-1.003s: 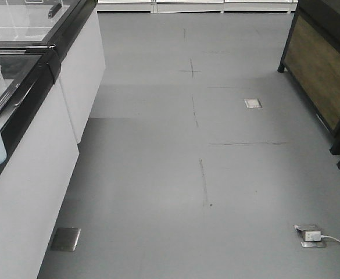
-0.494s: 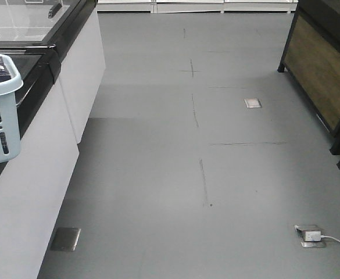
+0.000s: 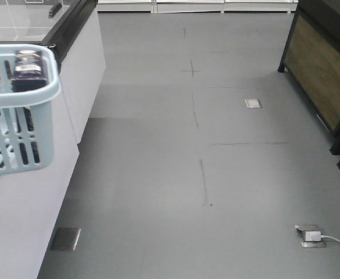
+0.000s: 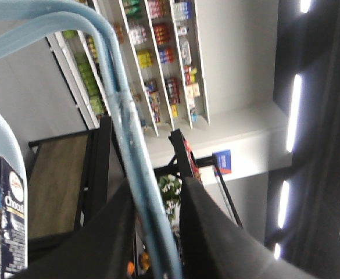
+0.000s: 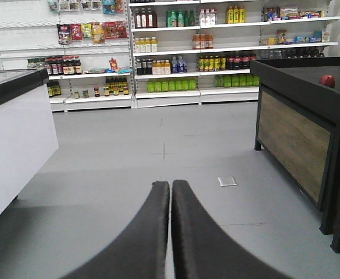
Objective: Left arm holds basket, right arm returns cookies
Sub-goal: 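Lift the basket with the cookie box off the freezer, left gripper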
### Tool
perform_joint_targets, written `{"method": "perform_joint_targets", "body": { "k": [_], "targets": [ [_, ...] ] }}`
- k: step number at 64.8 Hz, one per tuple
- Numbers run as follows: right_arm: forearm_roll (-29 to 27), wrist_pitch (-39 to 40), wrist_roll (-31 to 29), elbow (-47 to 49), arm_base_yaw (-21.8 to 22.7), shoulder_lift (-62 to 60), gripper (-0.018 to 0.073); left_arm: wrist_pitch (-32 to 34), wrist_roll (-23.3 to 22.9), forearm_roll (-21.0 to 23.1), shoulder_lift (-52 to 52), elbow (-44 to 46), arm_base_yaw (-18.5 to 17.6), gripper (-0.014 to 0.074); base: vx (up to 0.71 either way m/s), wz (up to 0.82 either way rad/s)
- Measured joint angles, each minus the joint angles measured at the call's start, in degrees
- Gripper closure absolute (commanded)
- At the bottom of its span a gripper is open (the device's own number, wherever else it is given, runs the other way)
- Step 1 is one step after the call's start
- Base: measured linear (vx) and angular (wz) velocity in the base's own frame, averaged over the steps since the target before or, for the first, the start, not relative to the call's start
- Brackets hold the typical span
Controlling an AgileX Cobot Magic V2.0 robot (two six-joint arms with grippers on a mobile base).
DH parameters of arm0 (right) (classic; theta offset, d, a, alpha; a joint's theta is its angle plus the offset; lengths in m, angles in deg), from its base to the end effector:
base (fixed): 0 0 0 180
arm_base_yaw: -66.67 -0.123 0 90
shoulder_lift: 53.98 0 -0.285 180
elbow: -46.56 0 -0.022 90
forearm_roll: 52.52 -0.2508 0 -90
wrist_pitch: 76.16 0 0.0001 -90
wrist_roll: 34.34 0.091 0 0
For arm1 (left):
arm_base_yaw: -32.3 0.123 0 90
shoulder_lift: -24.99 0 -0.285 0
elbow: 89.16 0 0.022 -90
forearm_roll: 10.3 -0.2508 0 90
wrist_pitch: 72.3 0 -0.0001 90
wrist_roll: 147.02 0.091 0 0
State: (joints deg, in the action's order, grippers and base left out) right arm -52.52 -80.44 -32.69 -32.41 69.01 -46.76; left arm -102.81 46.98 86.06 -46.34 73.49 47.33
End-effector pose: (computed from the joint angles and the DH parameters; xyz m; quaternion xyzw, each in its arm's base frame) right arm 0.0570 -0.0023 0.1966 0.0247 0.7096 -0.0042 0.7042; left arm 0.2410 0.0171 0.4277 -0.3674 0.5718 -0.5459 0.4899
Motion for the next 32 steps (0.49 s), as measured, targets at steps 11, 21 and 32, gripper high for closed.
{"method": "perform_joint_targets", "body": {
  "k": [11,21,32],
  "targets": [
    [0.00,0.00,0.00,0.00,0.00,0.00,0.0567,2.56,0.96,0.07,4.17,-4.56,-7.88,0.0604,0.00,0.00],
    [0.00,0.00,0.00,0.00,0.00,0.00,0.0567,4.46,2.12,0.12,7.66,-7.83,-15.26,0.0604,0.00,0.00],
    [0.00,0.00,0.00,0.00,0.00,0.00,0.0567,8.35,2.34,0.43,11.35,-11.51,-22.08,0.0604,0.00,0.00]
  ]
}}
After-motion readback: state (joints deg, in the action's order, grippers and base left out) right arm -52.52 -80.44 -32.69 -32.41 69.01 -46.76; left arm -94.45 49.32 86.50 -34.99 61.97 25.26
